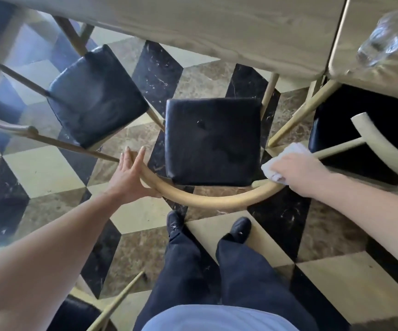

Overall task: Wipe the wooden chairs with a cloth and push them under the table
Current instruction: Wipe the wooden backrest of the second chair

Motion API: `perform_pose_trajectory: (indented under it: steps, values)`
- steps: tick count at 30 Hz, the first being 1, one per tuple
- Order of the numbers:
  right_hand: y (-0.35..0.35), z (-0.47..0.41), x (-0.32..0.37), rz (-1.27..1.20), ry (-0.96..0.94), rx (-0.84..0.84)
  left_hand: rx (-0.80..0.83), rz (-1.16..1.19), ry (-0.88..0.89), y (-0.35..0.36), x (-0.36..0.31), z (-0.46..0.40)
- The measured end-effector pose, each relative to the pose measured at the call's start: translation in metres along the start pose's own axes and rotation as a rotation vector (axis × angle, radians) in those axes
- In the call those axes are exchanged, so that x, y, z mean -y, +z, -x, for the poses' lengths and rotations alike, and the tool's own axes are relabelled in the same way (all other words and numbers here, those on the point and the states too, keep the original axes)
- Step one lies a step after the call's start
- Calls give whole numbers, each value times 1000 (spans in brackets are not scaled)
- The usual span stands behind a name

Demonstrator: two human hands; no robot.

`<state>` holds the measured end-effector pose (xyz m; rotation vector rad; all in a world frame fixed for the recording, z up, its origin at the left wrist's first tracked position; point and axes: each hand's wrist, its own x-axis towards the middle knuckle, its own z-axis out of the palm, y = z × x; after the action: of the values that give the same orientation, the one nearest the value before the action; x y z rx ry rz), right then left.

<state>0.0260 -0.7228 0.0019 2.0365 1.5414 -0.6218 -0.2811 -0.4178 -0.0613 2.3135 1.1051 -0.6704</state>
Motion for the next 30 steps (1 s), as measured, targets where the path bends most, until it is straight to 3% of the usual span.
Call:
perform_pose_trajectory:
  steps: [3, 7, 10, 15, 18, 21, 24, 30]
  values:
    - [-5, 0, 53, -126, 217, 74, -39, 31, 3, 2, 3, 7]
    - [-25, -16, 148, -247, 249, 108, -103, 47, 30, 2, 2, 9]
    - [-52, -46, 209, -598, 339, 61, -130, 71, 46, 4, 2, 11]
    - [-119, -119, 274, -1245, 269, -68, -101, 120, 111, 5, 10, 4]
    - [-140, -150, 287, -1397, 351, -119, -84, 239, 103, 1, 17, 2]
    - [-138, -147, 283, -1274, 242, -99, -161, 388, 50, -1, 17, 3]
    - [-114, -117, 259, -1077, 59, -43, -132, 312, 15, 0, 14, 2]
    - [-33, -47, 159, -549, 26, 68, -154, 159, 6, -10, 13, -15]
